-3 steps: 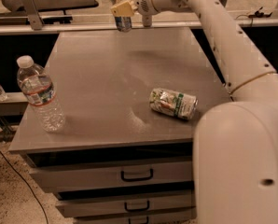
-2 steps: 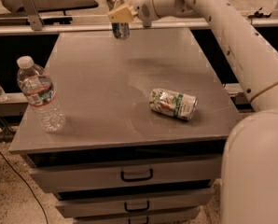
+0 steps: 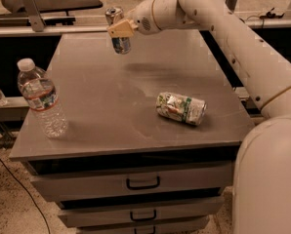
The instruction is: Move redbull can near water bottle
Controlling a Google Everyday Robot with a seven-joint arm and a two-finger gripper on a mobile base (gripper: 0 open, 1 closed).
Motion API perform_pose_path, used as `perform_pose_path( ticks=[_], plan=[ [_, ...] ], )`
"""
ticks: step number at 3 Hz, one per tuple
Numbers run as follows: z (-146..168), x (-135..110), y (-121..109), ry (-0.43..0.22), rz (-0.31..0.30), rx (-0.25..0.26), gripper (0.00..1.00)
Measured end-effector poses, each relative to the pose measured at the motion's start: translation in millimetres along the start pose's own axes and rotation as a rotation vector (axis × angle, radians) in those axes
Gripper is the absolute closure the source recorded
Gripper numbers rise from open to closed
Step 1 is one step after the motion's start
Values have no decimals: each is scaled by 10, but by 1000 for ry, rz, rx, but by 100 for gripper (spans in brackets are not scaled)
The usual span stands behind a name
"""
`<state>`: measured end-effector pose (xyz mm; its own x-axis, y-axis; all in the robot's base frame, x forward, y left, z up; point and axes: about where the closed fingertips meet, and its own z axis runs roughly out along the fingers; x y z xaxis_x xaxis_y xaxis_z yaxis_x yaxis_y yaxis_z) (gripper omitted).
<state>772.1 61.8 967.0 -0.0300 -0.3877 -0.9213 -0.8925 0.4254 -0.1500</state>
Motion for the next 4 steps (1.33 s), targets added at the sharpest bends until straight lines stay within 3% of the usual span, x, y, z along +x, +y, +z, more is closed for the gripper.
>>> perform_pose_path(
  ticks=[1,2,3,4],
  plan=[
    [86,-11,172,11,-2,-77,100],
    [164,-54,693,9,5,-252,100],
    [142,-103,1187,-5,23,-395,100],
    [91,-124,1569,-23,22,-494,100]
  ],
)
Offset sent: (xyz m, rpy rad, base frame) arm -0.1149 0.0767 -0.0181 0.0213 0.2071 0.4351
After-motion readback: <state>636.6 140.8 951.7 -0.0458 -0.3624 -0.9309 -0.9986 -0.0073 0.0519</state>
